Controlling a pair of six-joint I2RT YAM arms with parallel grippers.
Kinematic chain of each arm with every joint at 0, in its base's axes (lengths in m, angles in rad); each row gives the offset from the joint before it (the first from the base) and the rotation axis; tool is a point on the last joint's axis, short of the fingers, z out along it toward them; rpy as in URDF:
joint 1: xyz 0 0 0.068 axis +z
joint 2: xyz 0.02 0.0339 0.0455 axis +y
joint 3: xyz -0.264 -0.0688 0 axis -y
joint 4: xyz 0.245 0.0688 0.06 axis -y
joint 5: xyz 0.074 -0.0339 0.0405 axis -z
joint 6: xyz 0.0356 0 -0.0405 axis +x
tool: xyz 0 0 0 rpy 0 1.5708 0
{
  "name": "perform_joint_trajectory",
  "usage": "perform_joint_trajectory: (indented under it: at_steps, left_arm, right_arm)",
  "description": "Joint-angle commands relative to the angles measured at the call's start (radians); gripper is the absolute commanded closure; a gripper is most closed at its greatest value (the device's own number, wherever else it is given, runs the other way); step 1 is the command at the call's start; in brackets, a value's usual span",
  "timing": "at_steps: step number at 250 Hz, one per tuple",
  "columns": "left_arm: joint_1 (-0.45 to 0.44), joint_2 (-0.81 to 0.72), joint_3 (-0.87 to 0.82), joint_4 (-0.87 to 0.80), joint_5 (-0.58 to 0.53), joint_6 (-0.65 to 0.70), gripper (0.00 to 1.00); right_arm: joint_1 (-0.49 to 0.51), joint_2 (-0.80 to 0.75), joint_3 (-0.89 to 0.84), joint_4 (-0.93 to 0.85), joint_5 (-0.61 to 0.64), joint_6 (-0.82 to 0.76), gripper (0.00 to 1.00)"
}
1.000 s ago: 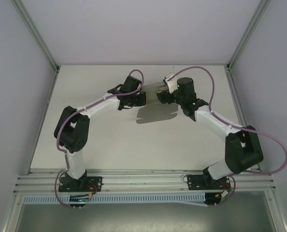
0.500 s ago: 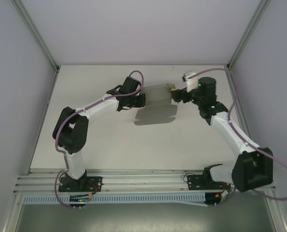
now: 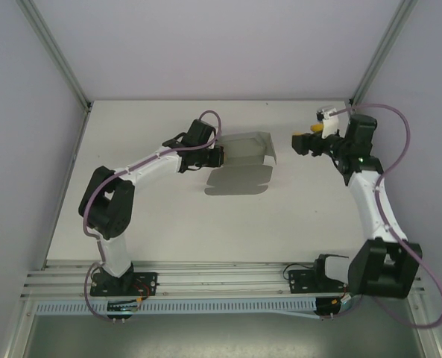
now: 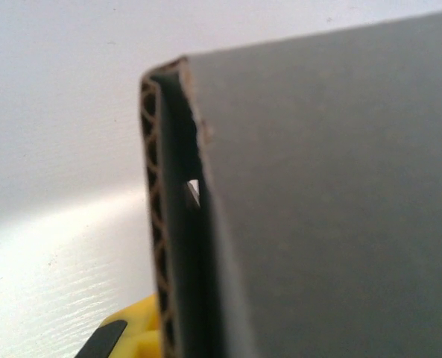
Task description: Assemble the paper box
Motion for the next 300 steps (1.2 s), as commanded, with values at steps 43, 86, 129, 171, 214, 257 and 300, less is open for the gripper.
perform_joint_trajectory:
  at_steps: [43,86,129,171,214,257,300]
  left_arm:
    - [-0.002,-0.06,-0.016,0.036,0.031,0.039,1.0]
    - [-0.002,-0.072,-0.026,0.042,0.023,0.042,1.0]
    - [-0.003,-0.064,-0.017,0.041,0.034,0.045,1.0]
    - [-0.003,-0.063,-0.011,0.037,0.022,0.034,1.0]
    - [-0.003,-0.061,0.001,0.017,0.006,0.024,1.0]
    - [-0.003,-0.065,0.006,0.01,-0.011,0.009,1.0]
    - [-0.003,-0.06,0.016,-0.005,-0.025,-0.007,1.0]
  right_arm:
    - [0.118,0.201,0.182,-0.312,-0.141,-0.273,0.22]
    - [0.172,0.29,0.27,-0.43,-0.164,-0.367,0.27]
    - [0.227,0.321,0.293,-0.415,-0.121,-0.355,0.29]
    - [0.295,0.323,0.263,-0.2,0.087,-0.15,0.37]
    - [0.354,0.318,0.233,-0.098,0.196,-0.075,0.41]
    - [0.395,0.334,0.234,-0.086,0.276,-0.041,0.41]
    - [0.443,0.335,0.229,-0.078,0.396,-0.028,0.41]
